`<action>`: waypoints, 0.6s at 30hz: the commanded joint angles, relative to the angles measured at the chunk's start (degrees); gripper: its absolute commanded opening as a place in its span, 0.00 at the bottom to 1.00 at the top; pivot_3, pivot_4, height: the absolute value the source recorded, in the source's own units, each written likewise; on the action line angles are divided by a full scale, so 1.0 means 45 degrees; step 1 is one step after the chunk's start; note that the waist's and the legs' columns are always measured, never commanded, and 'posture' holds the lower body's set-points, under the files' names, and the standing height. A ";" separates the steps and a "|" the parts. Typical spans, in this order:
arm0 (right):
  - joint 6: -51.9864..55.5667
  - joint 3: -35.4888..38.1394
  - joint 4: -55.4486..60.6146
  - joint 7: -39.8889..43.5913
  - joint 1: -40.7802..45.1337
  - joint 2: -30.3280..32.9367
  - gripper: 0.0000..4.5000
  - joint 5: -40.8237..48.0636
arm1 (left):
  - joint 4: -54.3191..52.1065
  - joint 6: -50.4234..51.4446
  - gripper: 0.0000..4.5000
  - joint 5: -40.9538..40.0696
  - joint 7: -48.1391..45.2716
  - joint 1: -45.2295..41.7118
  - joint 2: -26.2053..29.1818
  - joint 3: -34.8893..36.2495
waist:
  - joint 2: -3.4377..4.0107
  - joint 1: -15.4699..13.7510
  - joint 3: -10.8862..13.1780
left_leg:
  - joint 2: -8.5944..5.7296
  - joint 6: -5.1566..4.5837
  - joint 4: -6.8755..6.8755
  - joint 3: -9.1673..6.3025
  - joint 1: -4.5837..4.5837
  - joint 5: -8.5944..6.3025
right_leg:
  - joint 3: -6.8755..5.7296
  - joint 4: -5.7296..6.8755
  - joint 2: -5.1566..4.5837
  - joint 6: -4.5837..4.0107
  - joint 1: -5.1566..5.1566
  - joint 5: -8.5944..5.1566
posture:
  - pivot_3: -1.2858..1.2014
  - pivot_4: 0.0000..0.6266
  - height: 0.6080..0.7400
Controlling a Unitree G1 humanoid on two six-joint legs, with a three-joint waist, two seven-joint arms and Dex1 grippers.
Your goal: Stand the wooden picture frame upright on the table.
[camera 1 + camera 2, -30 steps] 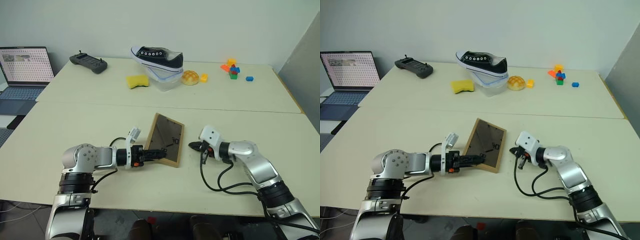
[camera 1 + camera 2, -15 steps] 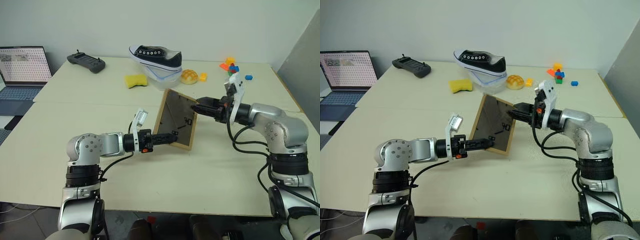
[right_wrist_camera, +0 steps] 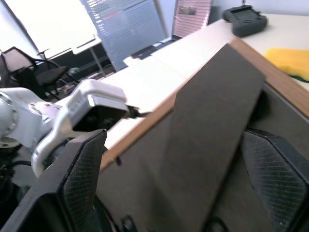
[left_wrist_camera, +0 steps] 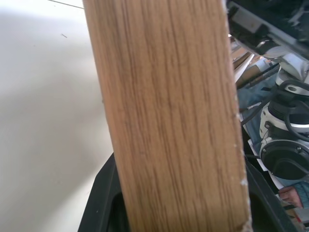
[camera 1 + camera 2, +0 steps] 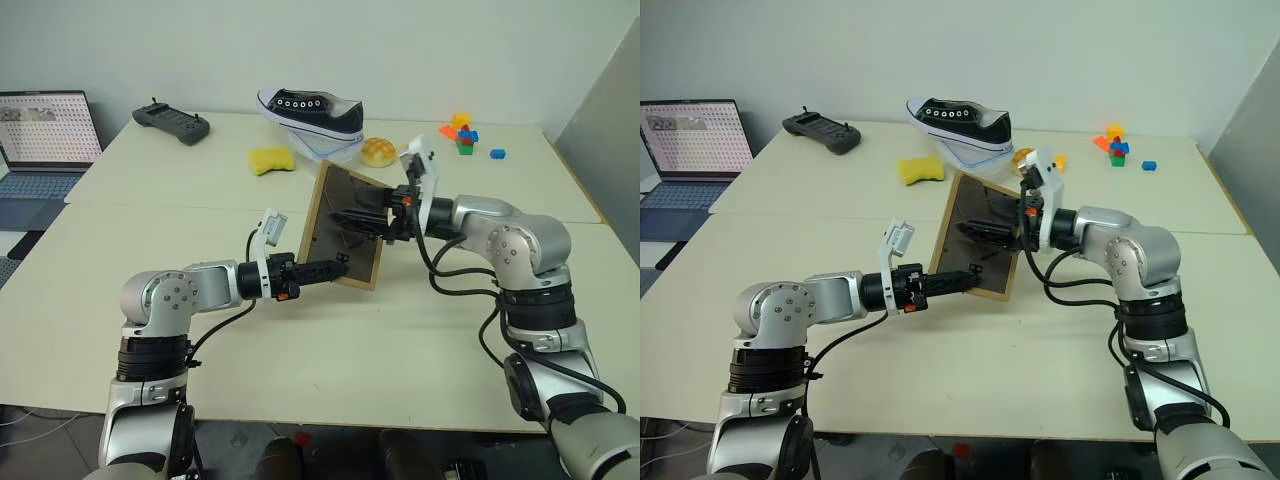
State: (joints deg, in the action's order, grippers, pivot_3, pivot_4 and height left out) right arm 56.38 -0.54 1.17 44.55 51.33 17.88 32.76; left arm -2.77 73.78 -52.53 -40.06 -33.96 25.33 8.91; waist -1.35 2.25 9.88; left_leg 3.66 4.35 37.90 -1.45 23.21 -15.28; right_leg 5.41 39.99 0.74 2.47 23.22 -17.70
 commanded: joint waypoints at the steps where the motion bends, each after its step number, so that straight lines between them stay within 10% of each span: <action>1: 0.0856 0.0367 0.1695 0.0439 -0.0005 -0.0041 1.00 0.1603 | -0.0713 -0.0369 0.30 -0.0308 -0.0132 -0.0066 -0.0013 0.0139 | 0.0001 -0.0022 0.0000 | 0.0000 0.0001 0.0001 -0.0002 0.0004 0.0000 | -0.0003 0.0001 -0.0001 0.0000 0.0002 0.0000 | 0.52 0.24 1.00; 12: 0.0524 0.0867 0.3071 0.1087 -0.2133 0.2884 1.00 0.1879 | -0.0469 0.0128 0.30 -0.0704 0.0335 0.0153 -0.0232 0.0485 | -0.0002 -0.0083 0.0001 | -0.0003 -0.0007 0.0005 -0.0008 0.0012 -0.0004 | -0.0011 -0.0007 0.0001 0.0001 0.0000 0.0000 | 0.52 0.24 1.00; 18: -0.9575 -0.0366 0.1944 0.0540 -0.4114 0.4907 1.00 -0.4486 | 0.1560 0.2723 0.30 -0.2454 0.1652 -0.0924 -0.0882 0.2520 | -0.0015 -0.0076 0.0009 | -0.0004 -0.0008 0.0007 -0.0005 0.0017 -0.0004 | -0.0010 -0.0013 0.0003 0.0003 0.0001 -0.0001 | 0.52 0.24 1.00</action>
State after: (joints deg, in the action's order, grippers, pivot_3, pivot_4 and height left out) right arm 34.17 -1.28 12.04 49.07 34.65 37.39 23.84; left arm 2.07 81.06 -58.54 -34.24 -34.73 21.84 15.10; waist -1.42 1.90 9.92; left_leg 3.63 4.31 37.92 -1.47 23.29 -15.30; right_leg 5.38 39.93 0.75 2.48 23.23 -17.71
